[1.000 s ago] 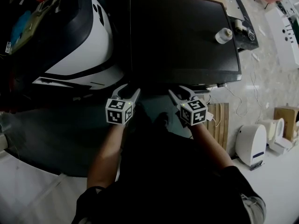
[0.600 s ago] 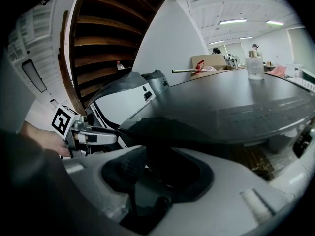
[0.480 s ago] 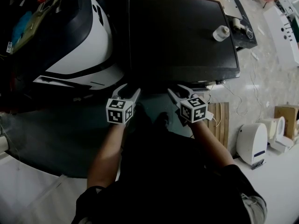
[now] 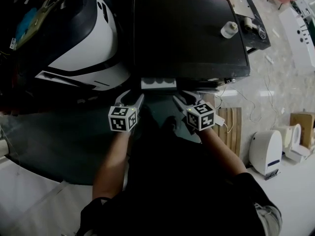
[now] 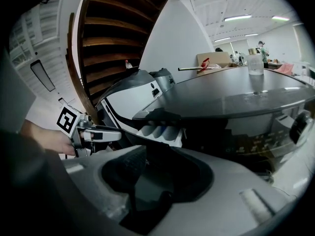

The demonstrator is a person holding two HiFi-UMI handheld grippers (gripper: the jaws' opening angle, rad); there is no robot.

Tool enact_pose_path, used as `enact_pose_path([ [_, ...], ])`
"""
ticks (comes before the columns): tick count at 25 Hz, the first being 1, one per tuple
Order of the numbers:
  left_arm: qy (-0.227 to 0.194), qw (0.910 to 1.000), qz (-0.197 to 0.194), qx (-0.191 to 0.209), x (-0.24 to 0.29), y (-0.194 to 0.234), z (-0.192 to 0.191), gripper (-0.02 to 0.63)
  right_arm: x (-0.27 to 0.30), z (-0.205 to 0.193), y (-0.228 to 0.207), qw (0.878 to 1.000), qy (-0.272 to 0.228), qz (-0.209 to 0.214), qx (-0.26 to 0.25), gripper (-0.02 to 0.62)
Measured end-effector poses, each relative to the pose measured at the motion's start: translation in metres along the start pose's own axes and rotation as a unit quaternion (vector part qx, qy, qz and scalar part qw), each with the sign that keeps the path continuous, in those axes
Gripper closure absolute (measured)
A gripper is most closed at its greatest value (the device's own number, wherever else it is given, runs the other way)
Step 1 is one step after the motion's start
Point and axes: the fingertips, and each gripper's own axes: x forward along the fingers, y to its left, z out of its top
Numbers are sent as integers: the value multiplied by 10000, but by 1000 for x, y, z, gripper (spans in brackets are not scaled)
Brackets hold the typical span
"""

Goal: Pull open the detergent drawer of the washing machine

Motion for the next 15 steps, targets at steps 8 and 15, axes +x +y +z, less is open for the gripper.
enact_pose_path([
  [8,-55,9997,188,-128,-22,-17,-23,419,-22,-25,15,9998,86,151,-83,442],
  [15,-73,9995,202,-237,-37,-23,-35,428,-33,-40,28,9996,163,177,-113,442],
])
